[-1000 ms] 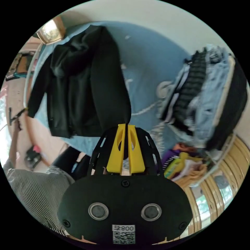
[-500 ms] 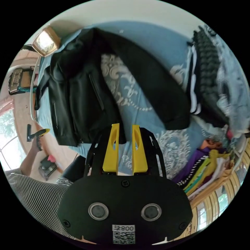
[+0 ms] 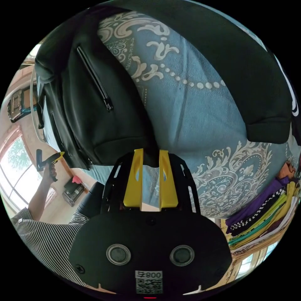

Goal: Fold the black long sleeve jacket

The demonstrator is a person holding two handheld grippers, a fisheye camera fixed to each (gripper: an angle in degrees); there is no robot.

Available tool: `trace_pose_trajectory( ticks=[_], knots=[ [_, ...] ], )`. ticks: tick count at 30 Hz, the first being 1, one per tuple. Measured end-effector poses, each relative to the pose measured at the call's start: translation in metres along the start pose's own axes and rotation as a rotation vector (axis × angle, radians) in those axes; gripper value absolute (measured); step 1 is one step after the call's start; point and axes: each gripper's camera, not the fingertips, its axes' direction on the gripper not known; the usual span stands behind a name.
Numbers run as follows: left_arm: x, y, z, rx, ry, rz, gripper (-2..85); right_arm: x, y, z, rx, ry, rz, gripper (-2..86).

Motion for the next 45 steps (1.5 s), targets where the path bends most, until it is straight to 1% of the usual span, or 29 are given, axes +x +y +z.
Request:
trace_pose_trajectory(
  ticks=[2,3,4,6,13,16,20,22,24,25,26,27,28,29,31,33,34,36,37,40,41,43,45],
  knots=[
    [0.006,-0.005,0.001,-0.024,-0.028,0.012,3.3,0.004,-0.003,-0.001,-0.017,-0.012,-0.032,4.8],
    [0.011,-0.008,0.002,-0.053,0.008,0.050,2.4,0.006,-0.004,-0.001,-0.035,-0.035,-0.055,4.0],
    [0.013,-0.008,0.001,-0.059,-0.002,0.054,2.2,0.009,-0.003,-0.002,-0.042,-0.048,-0.067,3.3],
    [0.023,-0.005,-0.006,-0.056,-0.046,0.101,1.6,0.014,0.001,-0.003,-0.056,-0.073,-0.078,2.6],
    [0.023,0.010,-0.029,-0.060,-0.039,0.106,0.9,0.031,0.039,-0.012,-0.083,-0.176,-0.109,1.7],
    [0.019,0.021,-0.035,-0.089,-0.036,0.097,1.0,0.042,0.064,-0.005,-0.120,-0.261,-0.083,1.5],
    [0.011,0.036,-0.036,-0.135,-0.054,0.066,1.7,0.048,0.105,0.019,-0.197,-0.308,-0.053,1.5],
    [0.006,0.036,-0.032,-0.144,-0.075,0.039,2.4,0.063,0.123,0.040,-0.214,-0.333,0.025,1.5],
    [0.010,0.030,-0.035,-0.111,-0.104,0.017,3.8,0.076,0.124,0.056,-0.224,-0.390,0.084,1.6],
    [0.014,0.028,-0.039,-0.087,-0.117,0.024,4.2,0.083,0.122,0.056,-0.196,-0.411,0.120,1.6],
    [0.027,0.025,-0.050,-0.022,-0.144,0.052,5.0,0.085,0.120,0.054,-0.179,-0.413,0.130,1.5],
    [0.044,0.021,-0.061,0.039,-0.151,0.095,6.1,0.084,0.116,0.046,-0.153,-0.396,0.124,1.3],
    [0.053,0.019,-0.067,0.071,-0.148,0.119,6.8,0.081,0.112,0.036,-0.134,-0.333,0.104,0.8],
    [0.074,0.014,-0.077,0.121,-0.118,0.178,8.0,0.078,0.110,0.031,-0.128,-0.292,0.092,0.6],
    [0.106,-0.001,-0.085,0.160,-0.022,0.280,9.5,0.074,0.105,0.011,-0.082,-0.133,0.084,0.1],
    [0.146,-0.035,-0.078,0.164,0.113,0.393,11.3,0.074,0.098,-0.001,-0.036,-0.101,0.092,-0.1],
    [0.154,-0.046,-0.073,0.154,0.148,0.411,11.7,0.071,0.091,-0.011,0.010,-0.142,0.085,-0.1],
    [0.184,-0.098,-0.050,0.111,0.277,0.447,11.9,0.061,0.073,-0.025,0.086,-0.215,0.039,0.0],
    [0.191,-0.111,-0.045,0.107,0.299,0.448,11.7,0.049,0.054,-0.032,0.121,-0.232,0.000,0.0],
    [0.214,-0.166,-0.022,0.069,0.446,0.411,7.9,0.011,-0.005,-0.040,0.169,-0.274,-0.097,0.0],
    [0.219,-0.182,-0.019,0.071,0.485,0.381,5.2,0.003,-0.017,-0.041,0.176,-0.282,-0.113,0.0],
    [0.227,-0.197,-0.027,0.108,0.520,0.346,4.2,-0.028,-0.062,-0.048,0.197,-0.291,-0.158,0.1],
    [0.243,-0.211,-0.055,0.176,0.643,0.369,3.5,-0.050,-0.086,-0.065,0.245,-0.342,-0.194,0.1]
  ],
)
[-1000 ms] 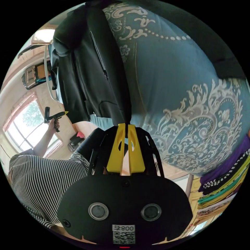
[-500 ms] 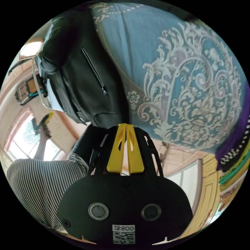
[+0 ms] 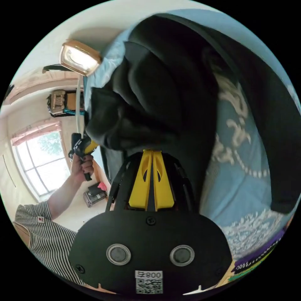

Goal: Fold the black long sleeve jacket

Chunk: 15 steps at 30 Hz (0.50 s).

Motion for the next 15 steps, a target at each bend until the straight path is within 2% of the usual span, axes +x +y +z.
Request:
trace_pose_trajectory(
  ticks=[4,9,12,15],
  knots=[
    [0.059,-0.061,-0.030,0.115,0.097,0.126,3.4,-0.065,-0.070,-0.045,0.151,-0.028,-0.140,0.1],
    [0.165,-0.195,-0.079,0.313,0.181,0.319,6.1,-0.156,-0.148,-0.141,0.384,-0.015,-0.315,0.1],
    [0.205,-0.231,-0.085,0.340,0.084,0.381,8.3,-0.195,-0.167,-0.178,0.455,0.102,-0.386,0.2],
    [0.203,-0.230,-0.071,0.283,-0.025,0.390,9.9,-0.189,-0.163,-0.174,0.434,0.219,-0.375,0.8]
  ],
)
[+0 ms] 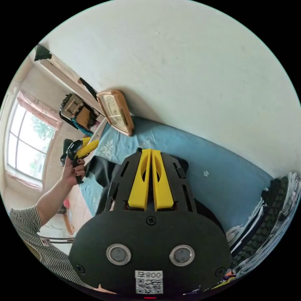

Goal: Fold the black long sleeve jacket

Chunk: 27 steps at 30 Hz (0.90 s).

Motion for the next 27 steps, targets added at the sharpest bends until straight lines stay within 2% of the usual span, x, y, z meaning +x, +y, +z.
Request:
trace_pose_trajectory(
  ticks=[3,7,13,18,23,27],
  knots=[
    [-0.027,0.038,0.018,-0.169,-0.195,-0.049,11.2,0.029,0.042,0.025,-0.136,0.086,0.032,3.0],
    [-0.065,0.065,0.033,-0.315,-0.335,-0.139,12.1,0.075,0.086,0.039,-0.269,0.148,0.111,6.8],
    [-0.051,0.004,0.070,-0.412,-0.601,0.029,12.1,0.062,0.069,0.048,-0.306,0.275,-0.045,8.0],
    [-0.052,-0.045,0.145,-0.649,-0.866,0.171,8.4,0.054,0.053,0.084,-0.401,0.298,-0.102,7.2],
    [-0.045,-0.057,0.169,-0.674,-0.933,0.192,3.9,0.061,0.047,0.091,-0.419,0.269,-0.045,3.2],
    [-0.008,-0.062,0.151,-0.584,-0.948,0.258,1.8,0.063,0.042,0.055,-0.356,0.289,-0.010,2.1]
  ],
)
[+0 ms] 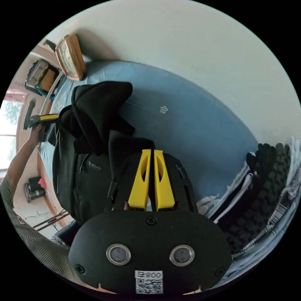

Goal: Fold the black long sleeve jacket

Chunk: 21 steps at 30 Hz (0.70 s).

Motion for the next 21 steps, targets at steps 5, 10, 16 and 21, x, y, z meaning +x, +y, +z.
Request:
trace_pose_trajectory(
  ticks=[5,10,16,21],
  knots=[
    [-0.031,0.014,-0.028,0.092,-0.013,-0.130,1.7,0.040,0.020,-0.028,-0.002,0.039,0.126,2.1],
    [-0.037,0.020,-0.011,0.097,0.028,-0.225,4.4,0.071,0.030,0.003,-0.039,-0.112,0.326,4.1],
    [-0.027,0.079,-0.047,0.363,0.154,-0.319,7.1,0.040,0.060,-0.031,0.170,-0.062,0.359,6.5],
    [0.025,0.092,-0.036,0.403,0.330,-0.181,3.5,-0.005,0.079,-0.041,0.286,-0.009,0.371,2.3]
  ],
)
